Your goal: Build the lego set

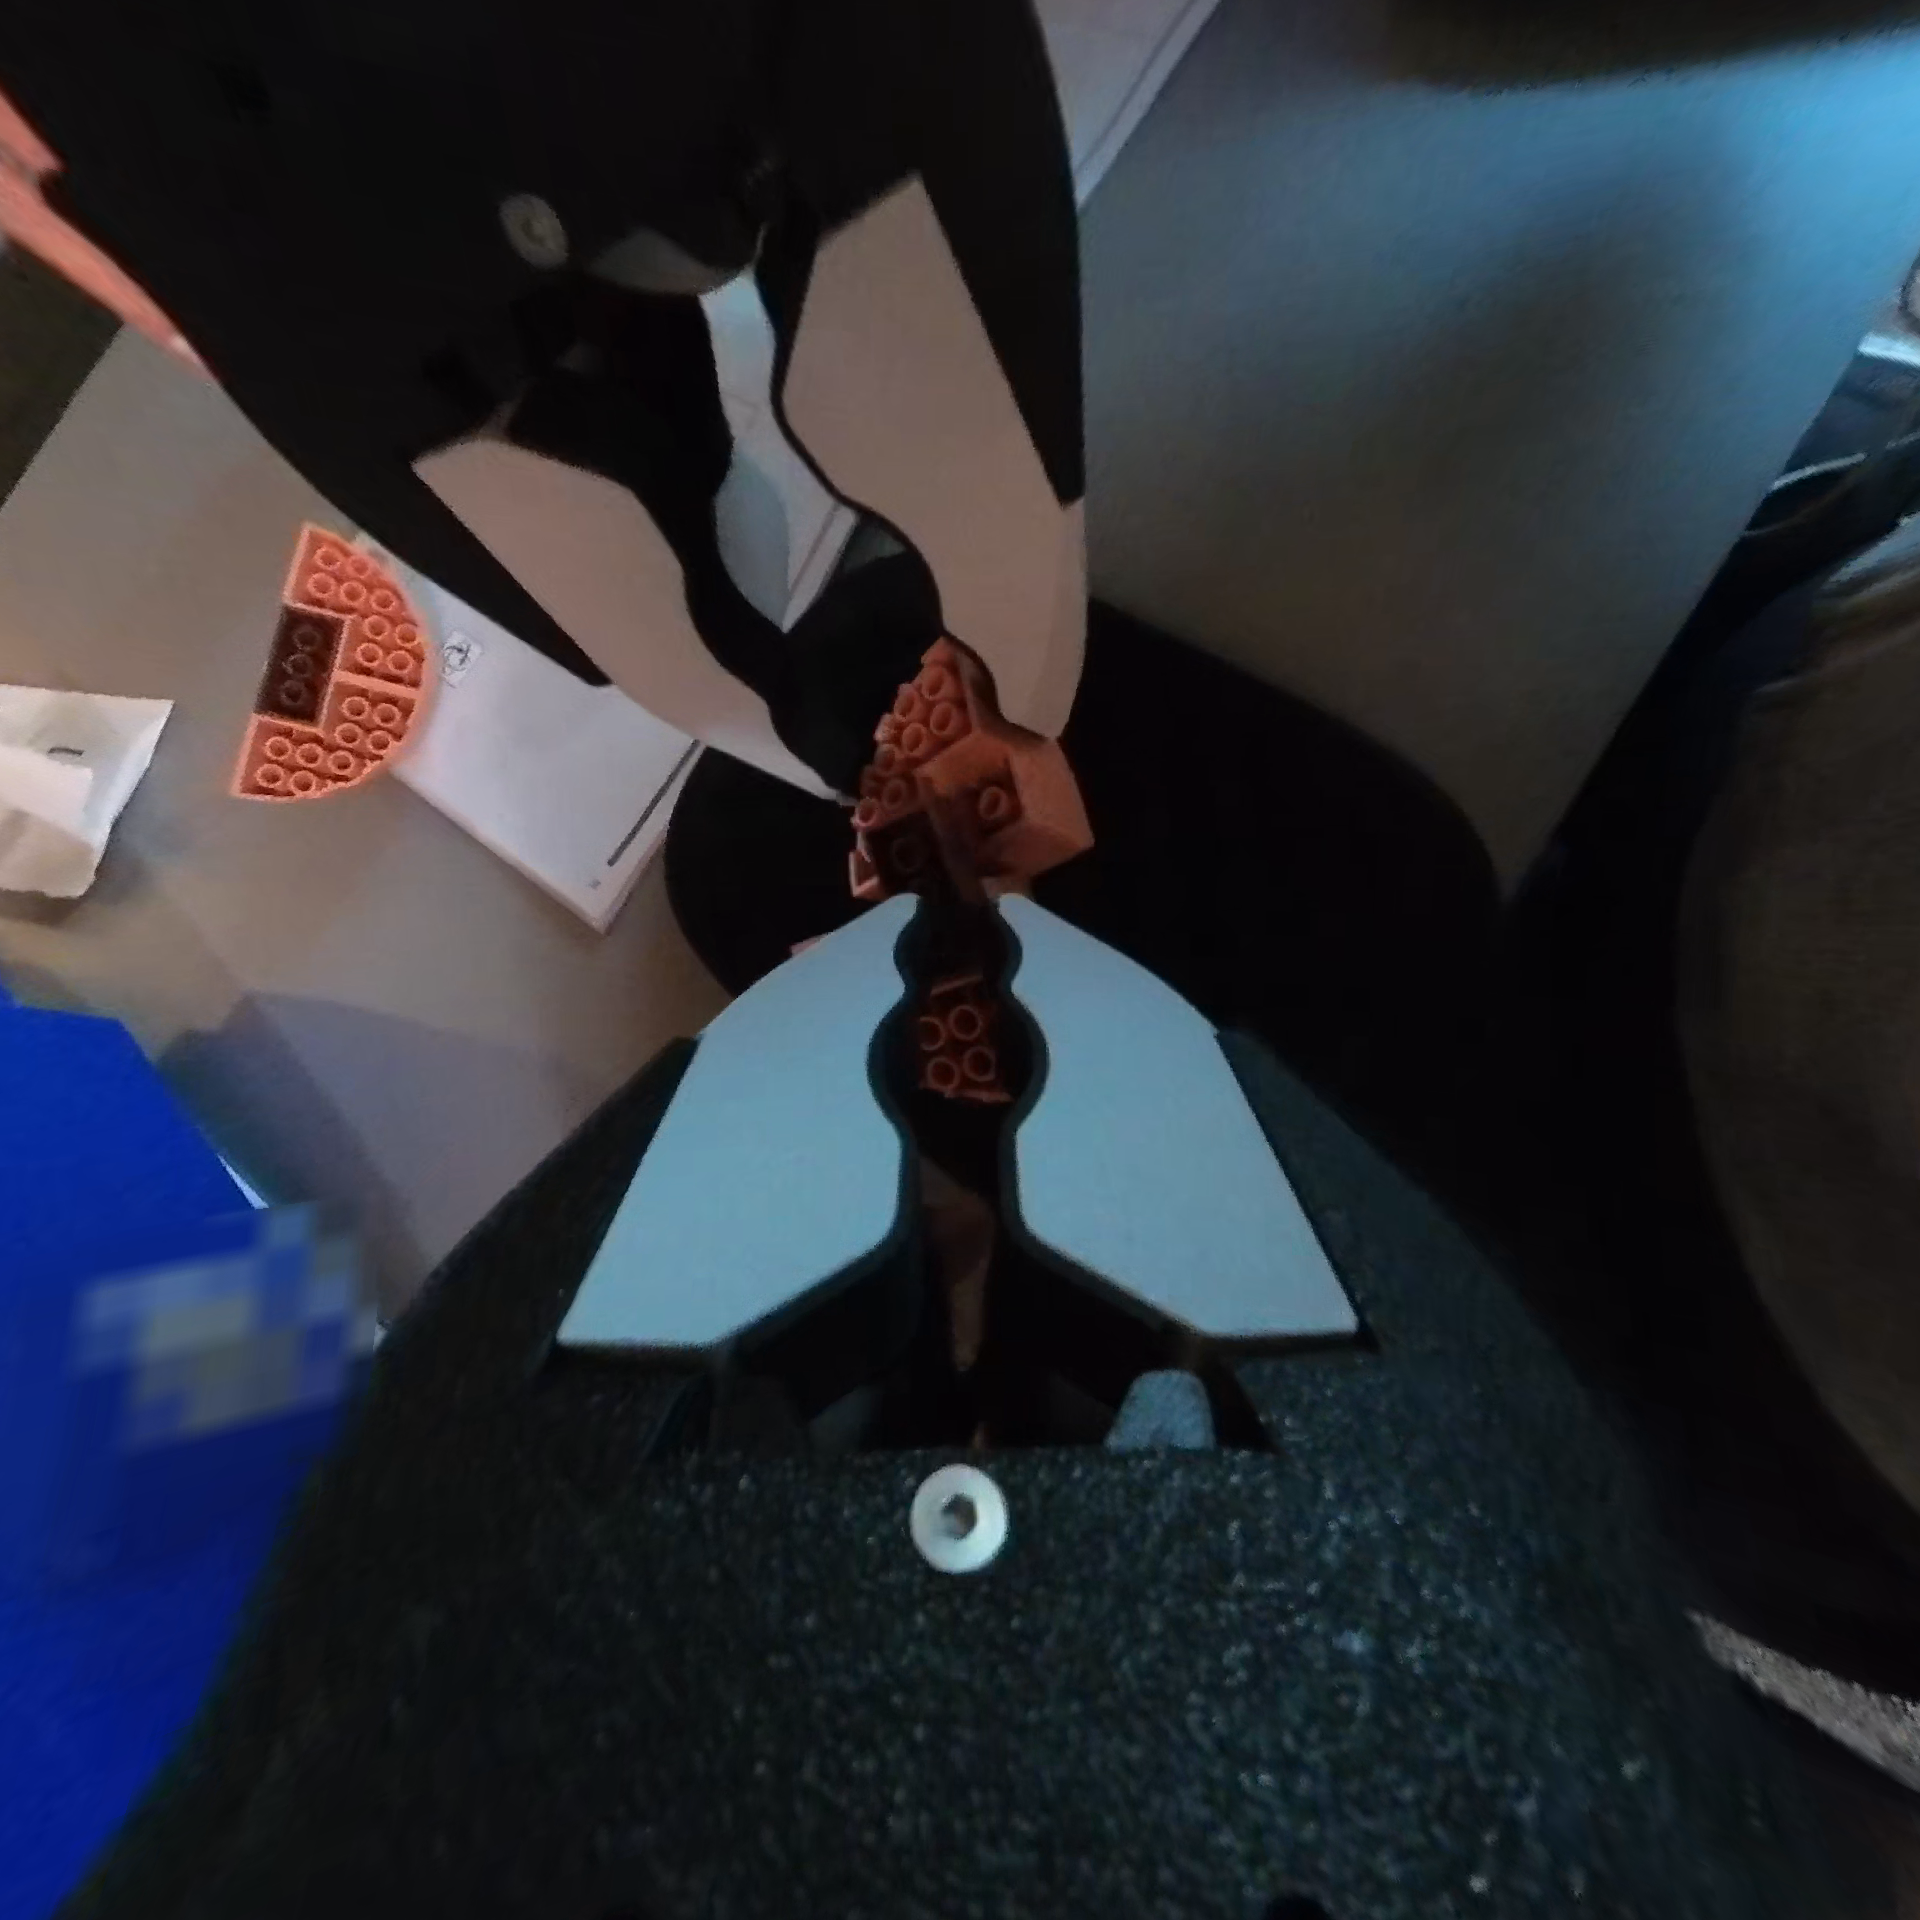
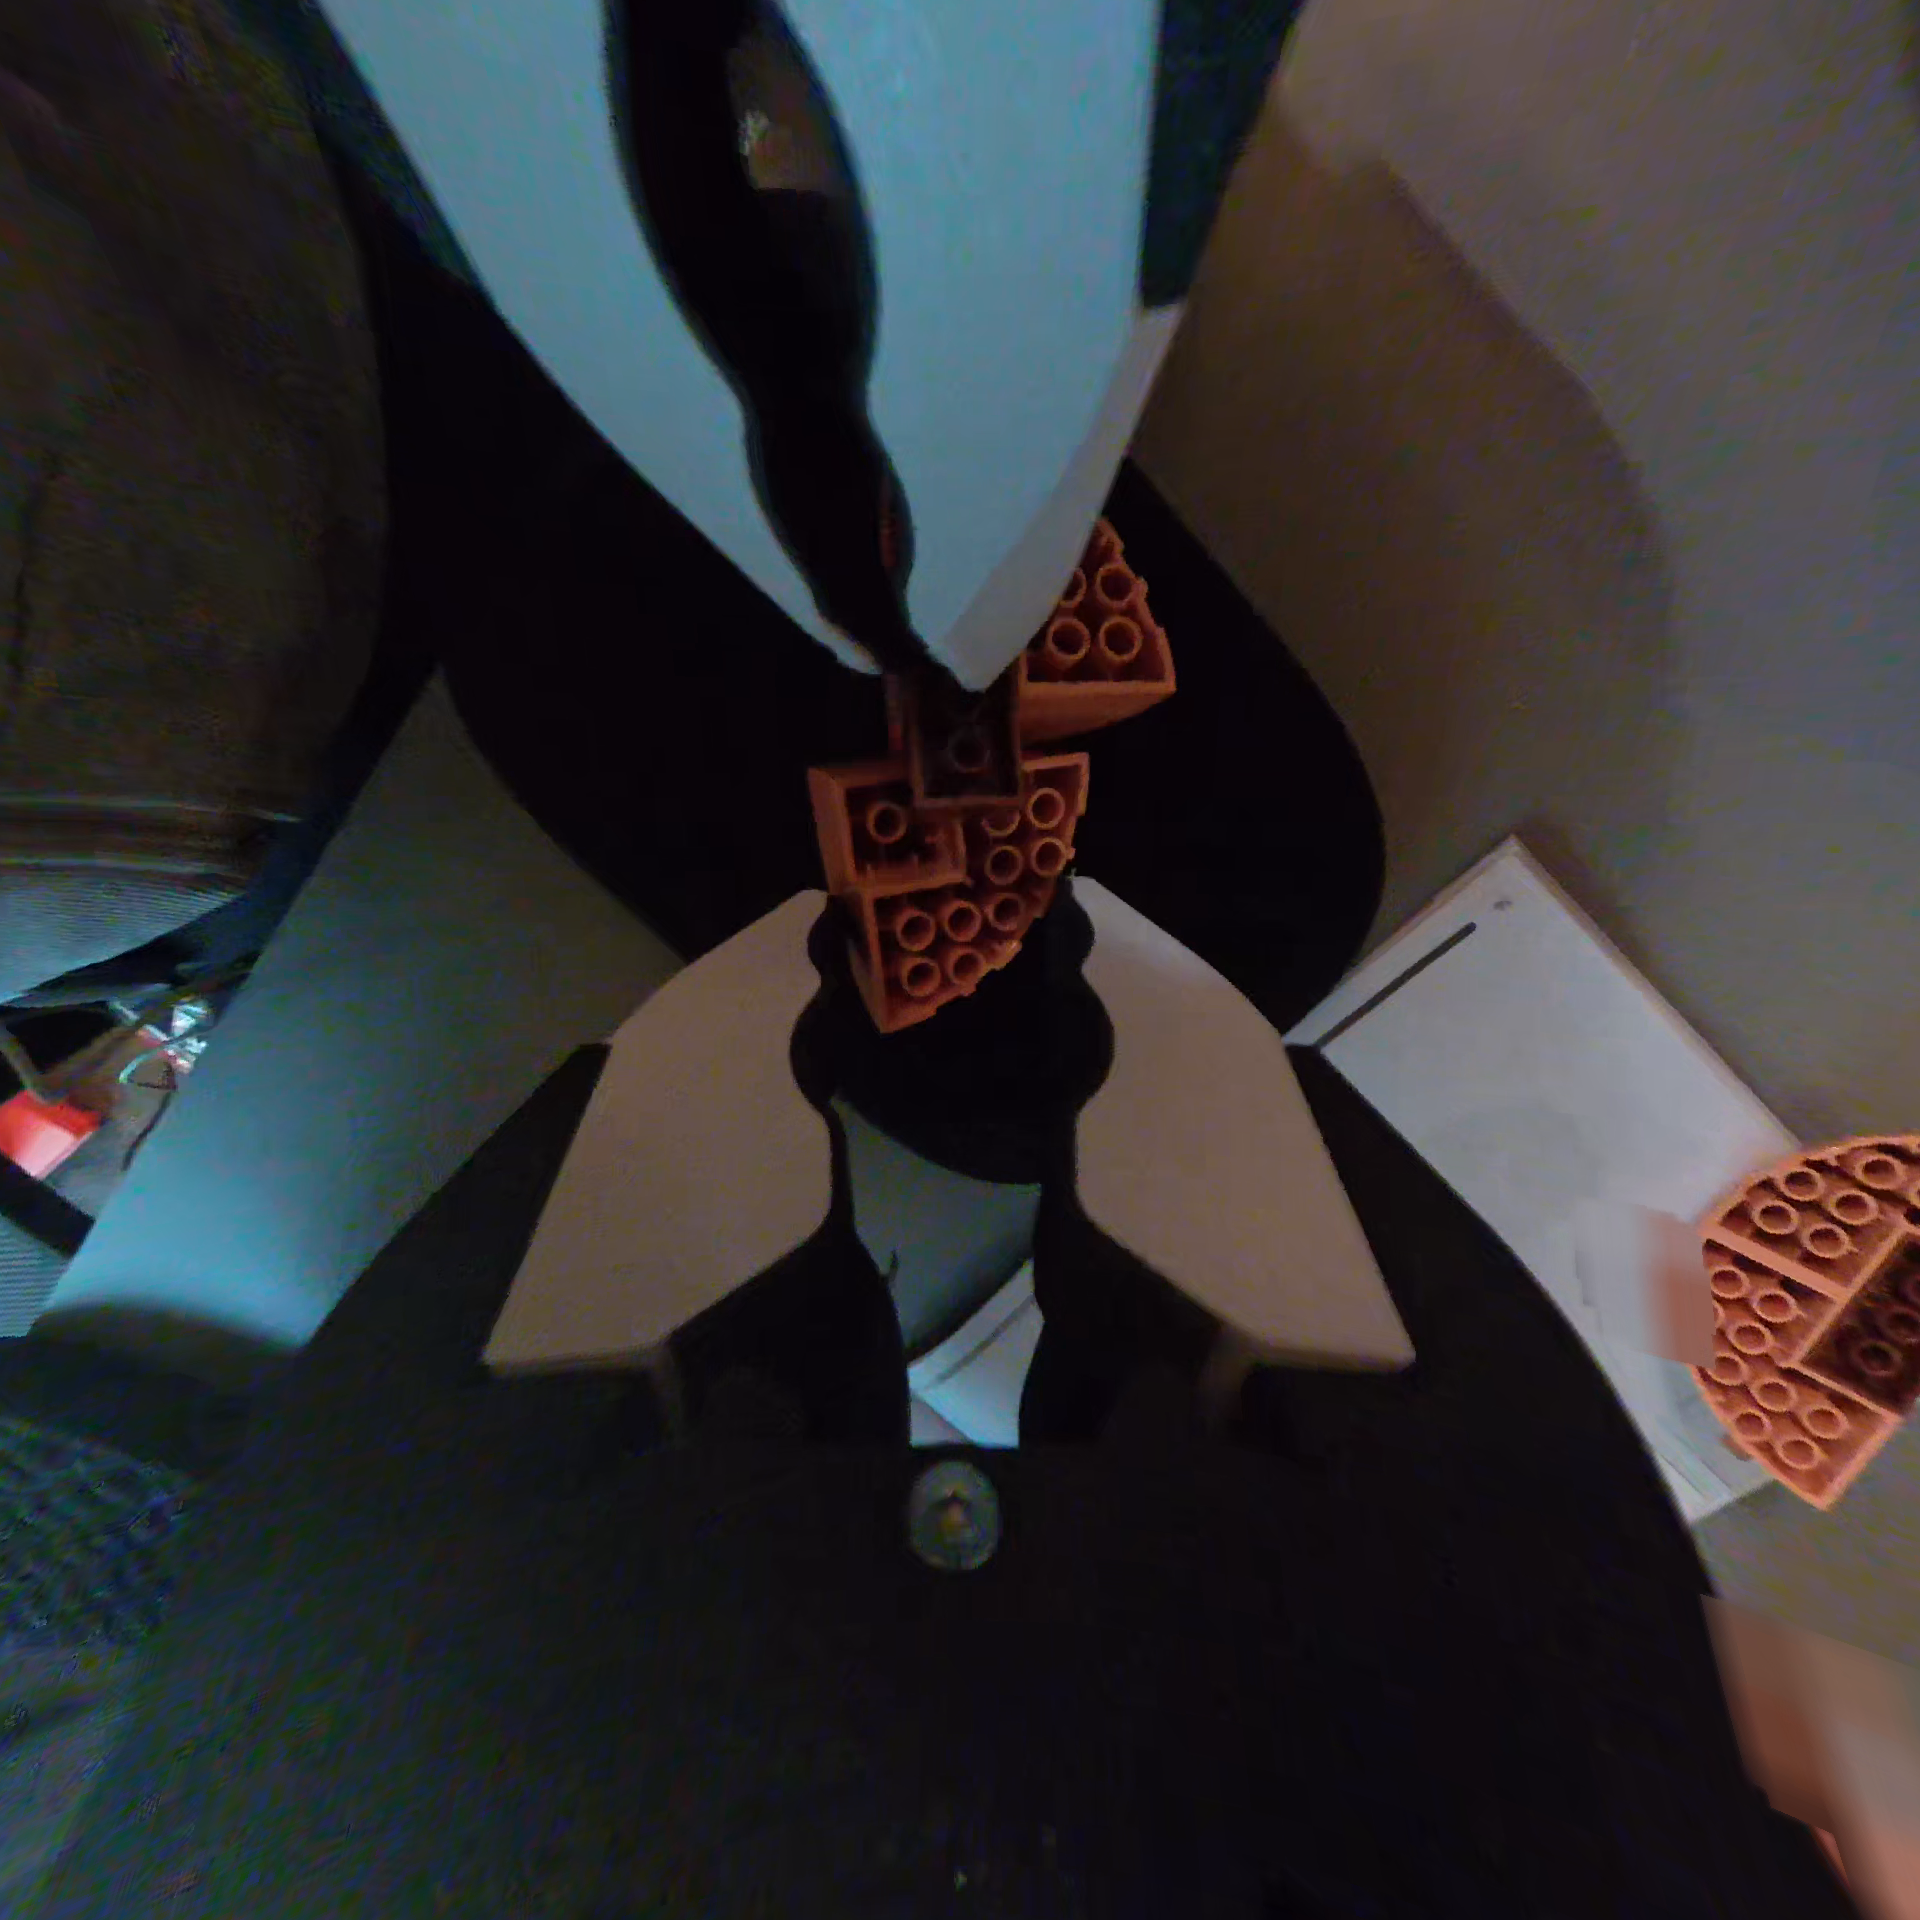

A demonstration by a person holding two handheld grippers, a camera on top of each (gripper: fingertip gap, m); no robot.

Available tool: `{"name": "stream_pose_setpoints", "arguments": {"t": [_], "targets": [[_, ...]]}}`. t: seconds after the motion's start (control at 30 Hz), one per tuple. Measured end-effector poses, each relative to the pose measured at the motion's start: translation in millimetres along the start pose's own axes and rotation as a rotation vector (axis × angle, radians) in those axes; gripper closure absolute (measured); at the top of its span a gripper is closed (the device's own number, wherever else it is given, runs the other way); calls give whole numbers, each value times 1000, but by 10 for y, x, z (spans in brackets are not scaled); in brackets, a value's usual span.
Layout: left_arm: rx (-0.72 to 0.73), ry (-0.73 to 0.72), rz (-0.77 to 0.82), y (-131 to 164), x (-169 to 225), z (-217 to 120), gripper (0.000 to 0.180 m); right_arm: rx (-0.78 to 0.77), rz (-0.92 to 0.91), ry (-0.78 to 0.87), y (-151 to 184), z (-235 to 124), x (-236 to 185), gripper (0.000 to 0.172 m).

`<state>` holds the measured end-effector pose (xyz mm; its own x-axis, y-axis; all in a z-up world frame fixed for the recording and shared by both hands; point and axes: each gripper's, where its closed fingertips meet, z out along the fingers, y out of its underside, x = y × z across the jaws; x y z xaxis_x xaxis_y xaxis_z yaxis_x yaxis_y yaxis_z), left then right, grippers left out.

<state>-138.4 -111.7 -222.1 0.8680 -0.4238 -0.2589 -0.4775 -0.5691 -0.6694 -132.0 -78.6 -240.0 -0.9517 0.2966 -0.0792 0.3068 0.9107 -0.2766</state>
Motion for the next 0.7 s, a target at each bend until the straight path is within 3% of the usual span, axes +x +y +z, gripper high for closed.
{"name": "stream_pose_setpoints", "arguments": {"t": [0.27,0.4,0.6,0.7], "targets": [[16,84,105,-10,-33,21,171,-40,51,-16,54,-26,12,136],[27,108,147,-14,-41,34,171,-226,26,41,253,-126,78,136],[43,112,151,-28,-51,51,170,-92,51,34,79,-137,100,137],[51,112,159,-29,-48,50,170,-105,48,44,68,-133,90,137]]}}
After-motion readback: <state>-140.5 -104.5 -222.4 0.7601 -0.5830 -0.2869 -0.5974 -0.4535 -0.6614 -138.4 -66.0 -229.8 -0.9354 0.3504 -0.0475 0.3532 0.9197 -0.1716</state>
